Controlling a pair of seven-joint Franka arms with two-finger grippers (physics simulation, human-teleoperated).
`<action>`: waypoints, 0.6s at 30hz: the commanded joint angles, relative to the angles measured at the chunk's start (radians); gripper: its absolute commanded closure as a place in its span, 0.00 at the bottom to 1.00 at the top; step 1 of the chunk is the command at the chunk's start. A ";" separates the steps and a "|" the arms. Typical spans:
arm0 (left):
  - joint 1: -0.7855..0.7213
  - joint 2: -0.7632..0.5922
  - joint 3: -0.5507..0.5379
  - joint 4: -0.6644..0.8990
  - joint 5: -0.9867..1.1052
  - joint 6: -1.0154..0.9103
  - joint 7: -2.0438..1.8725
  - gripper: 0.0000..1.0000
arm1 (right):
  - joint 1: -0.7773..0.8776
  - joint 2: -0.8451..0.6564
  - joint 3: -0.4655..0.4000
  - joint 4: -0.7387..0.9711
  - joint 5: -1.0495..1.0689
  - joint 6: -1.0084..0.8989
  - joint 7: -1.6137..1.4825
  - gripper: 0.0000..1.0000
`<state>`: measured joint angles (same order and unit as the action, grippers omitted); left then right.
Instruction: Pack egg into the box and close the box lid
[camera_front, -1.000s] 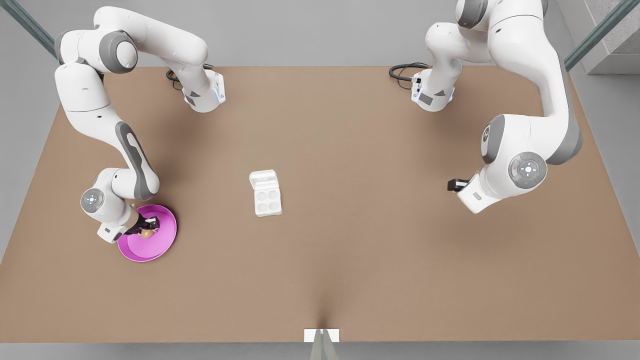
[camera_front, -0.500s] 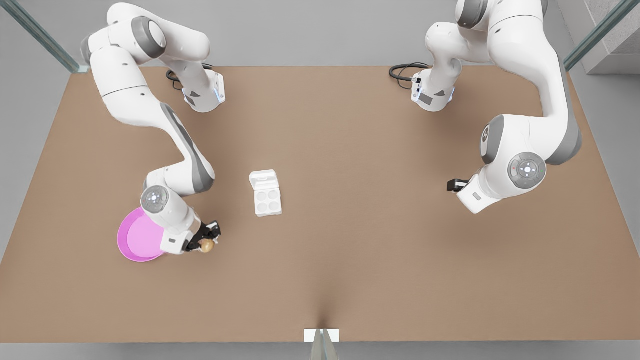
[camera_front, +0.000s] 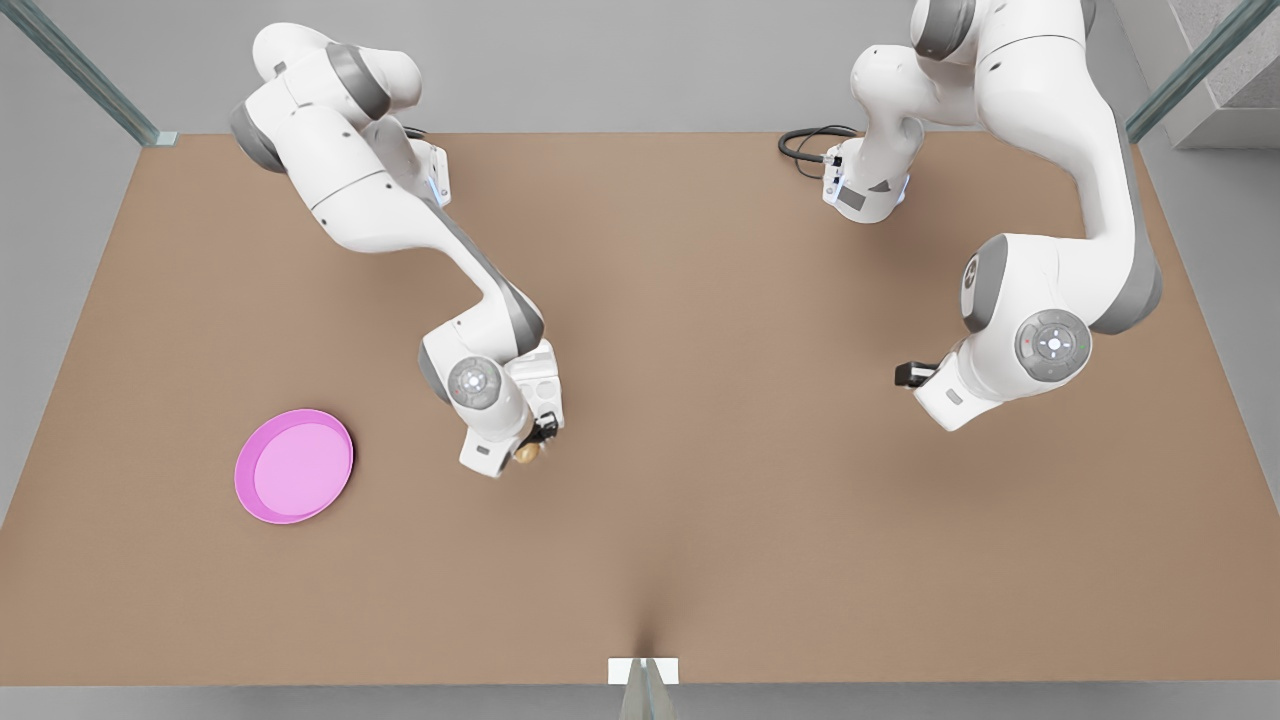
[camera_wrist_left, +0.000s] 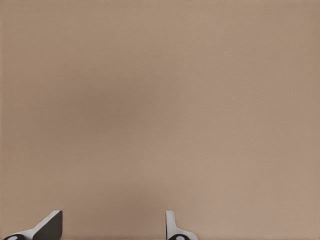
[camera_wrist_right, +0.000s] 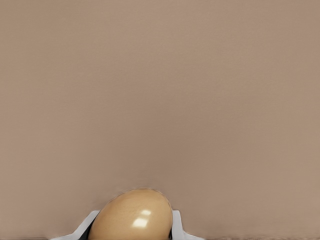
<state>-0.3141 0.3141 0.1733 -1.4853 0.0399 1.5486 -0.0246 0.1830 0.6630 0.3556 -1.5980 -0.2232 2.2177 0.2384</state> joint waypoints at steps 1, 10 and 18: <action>0.001 -0.001 0.000 0.000 0.002 0.008 0.002 0.00 | -0.002 -0.003 0.000 -0.016 -0.013 -0.013 0.424 0.53; -0.003 0.014 0.000 0.000 -0.002 0.022 0.000 0.00 | -0.016 -0.082 0.014 -0.126 -0.005 -0.012 0.426 0.53; -0.002 0.020 0.000 0.000 -0.002 0.024 -0.001 0.00 | -0.017 -0.168 0.045 -0.275 0.010 0.075 0.469 0.53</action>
<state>-0.3160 0.3340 0.1731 -1.4853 0.0370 1.5705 -0.0249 0.1662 0.5001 0.3991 -1.8640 -0.2077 2.2573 0.4973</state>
